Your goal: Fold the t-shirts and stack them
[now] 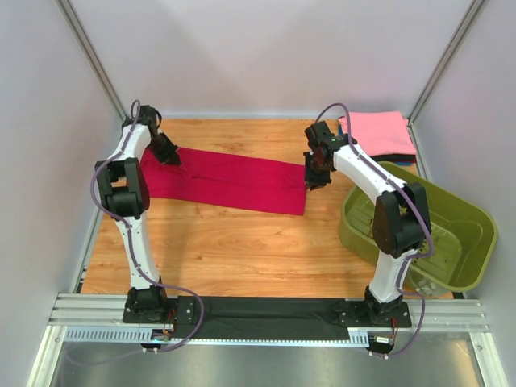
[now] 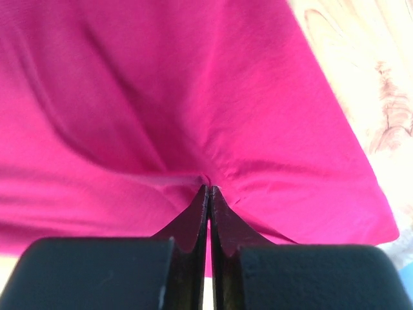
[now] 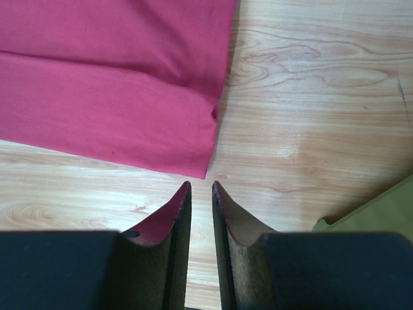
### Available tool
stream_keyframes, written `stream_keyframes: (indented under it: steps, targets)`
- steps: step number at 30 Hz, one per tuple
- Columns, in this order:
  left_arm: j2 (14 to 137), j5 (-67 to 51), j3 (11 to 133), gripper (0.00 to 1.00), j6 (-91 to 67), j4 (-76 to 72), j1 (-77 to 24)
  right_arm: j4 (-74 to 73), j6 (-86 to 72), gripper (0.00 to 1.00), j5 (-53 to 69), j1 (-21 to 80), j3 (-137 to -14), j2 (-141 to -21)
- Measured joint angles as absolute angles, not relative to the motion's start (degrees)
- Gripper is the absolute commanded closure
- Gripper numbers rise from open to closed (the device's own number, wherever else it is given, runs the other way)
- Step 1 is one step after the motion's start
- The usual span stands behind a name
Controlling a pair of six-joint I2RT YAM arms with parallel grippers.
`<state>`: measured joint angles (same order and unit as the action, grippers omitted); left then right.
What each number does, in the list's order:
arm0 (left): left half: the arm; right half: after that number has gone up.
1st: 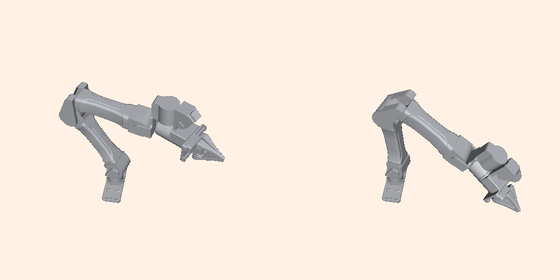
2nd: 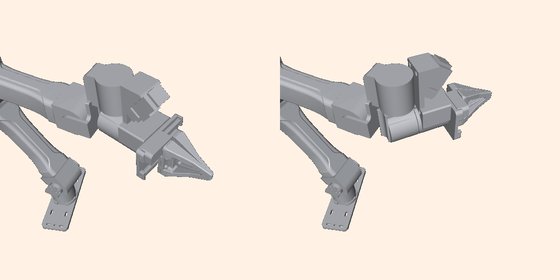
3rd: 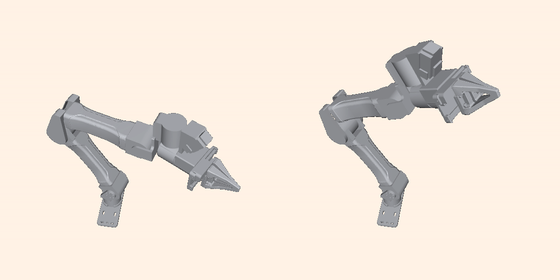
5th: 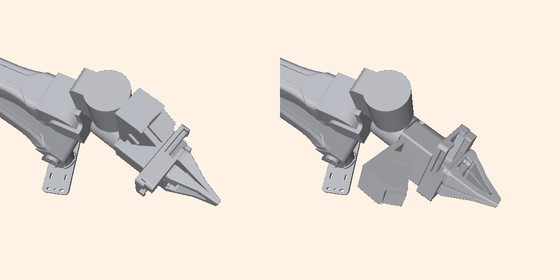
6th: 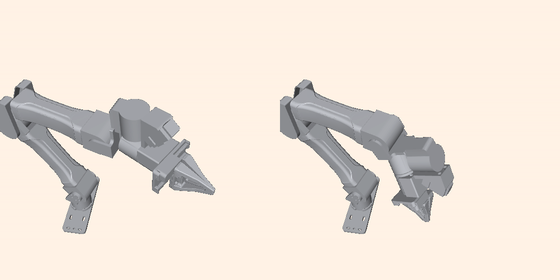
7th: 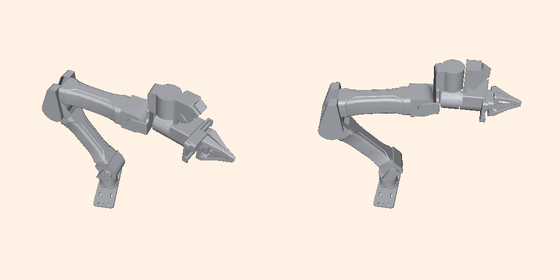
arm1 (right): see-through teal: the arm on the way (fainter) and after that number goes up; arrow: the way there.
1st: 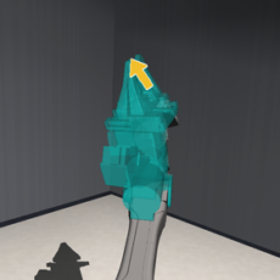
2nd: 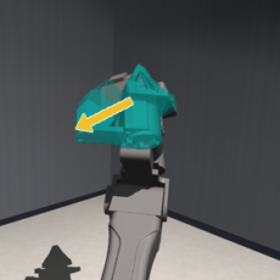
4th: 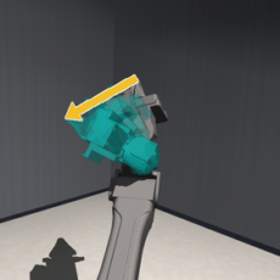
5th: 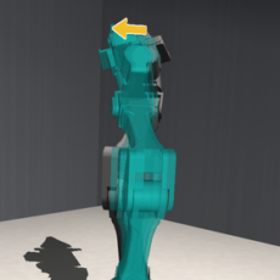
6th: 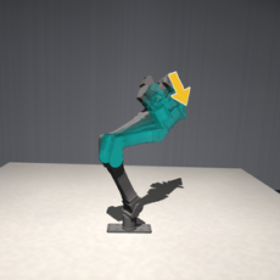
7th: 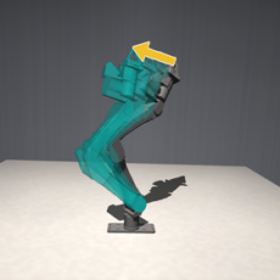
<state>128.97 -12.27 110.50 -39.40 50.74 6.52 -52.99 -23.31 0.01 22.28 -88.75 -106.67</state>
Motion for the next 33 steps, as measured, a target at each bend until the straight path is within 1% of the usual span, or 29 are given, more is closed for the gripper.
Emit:
stream_keyframes:
  steps: [2,4,6,8,10,11,14,17,22,26,30,33]
  targets:
    - [130.19,-13.06,111.7,0.94,-37.74,50.74,6.2,-53.01,-23.31,0.79,0.27,22.28,-88.75,-106.67]
    - [130.78,-13.74,112.36,0.92,-35.64,50.26,5.72,-53.06,-23.31,0.79,0.54,22.2,-88.75,-106.67]
    - [130.8,-15.07,112.4,0.79,-33.47,49.63,5.19,-53.08,-23.31,0.79,0.62,22.17,-88.75,-106.67]
    - [130.87,-17.19,112.81,0.71,-30.83,48.9,4.56,-53.12,-23.29,0.79,0.75,22.17,-88.77,-106.67]
    - [130.96,-18.59,113.38,0.66,-28.77,48.49,4.03,-53.45,-23.14,0.79,0.75,22.17,-88.99,-106.72]
    - [130.96,-19.22,113.45,0.62,-27.75,48.21,3.79,-53.78,-23.09,0.78,0.73,22.17,-89.27,-106.74]
    - [130.82,-19.62,113.4,0.57,-25.39,47.66,3.11,-54.48,-22.87,0.78,1.17,22.04,-90.72,-107.15]
    - [130.19,-17.91,113.43,0.56,-24.32,48.07,2.81,-54.59,-22.87,0.78,2.15,22.04,-93.41,-108.86]
    - [128.44,-11.33,113.86,0.55,-24.34,52.1,4.08,-54.04,-22.81,0.78,4.43,22.04,-96.82,-113.01]
    - [128.03,-6.94,113.14,0.55,-26.89,54.85,7.64,-53.04,-22.0,0.78,7.42,22.04,-101.71,-119.37]
    - [128.27,-3.09,112.16,0.55,-28.82,57.3,11.0,-52.23,-21.61,0.78,7.53,22.04,-106.74,-125.86]
    - [129.27,-1.56,112.64,0.55,-29.63,58.08,11.68,-52.18,-21.61,0.78,6.61,22.04,-109.06,-129.14]
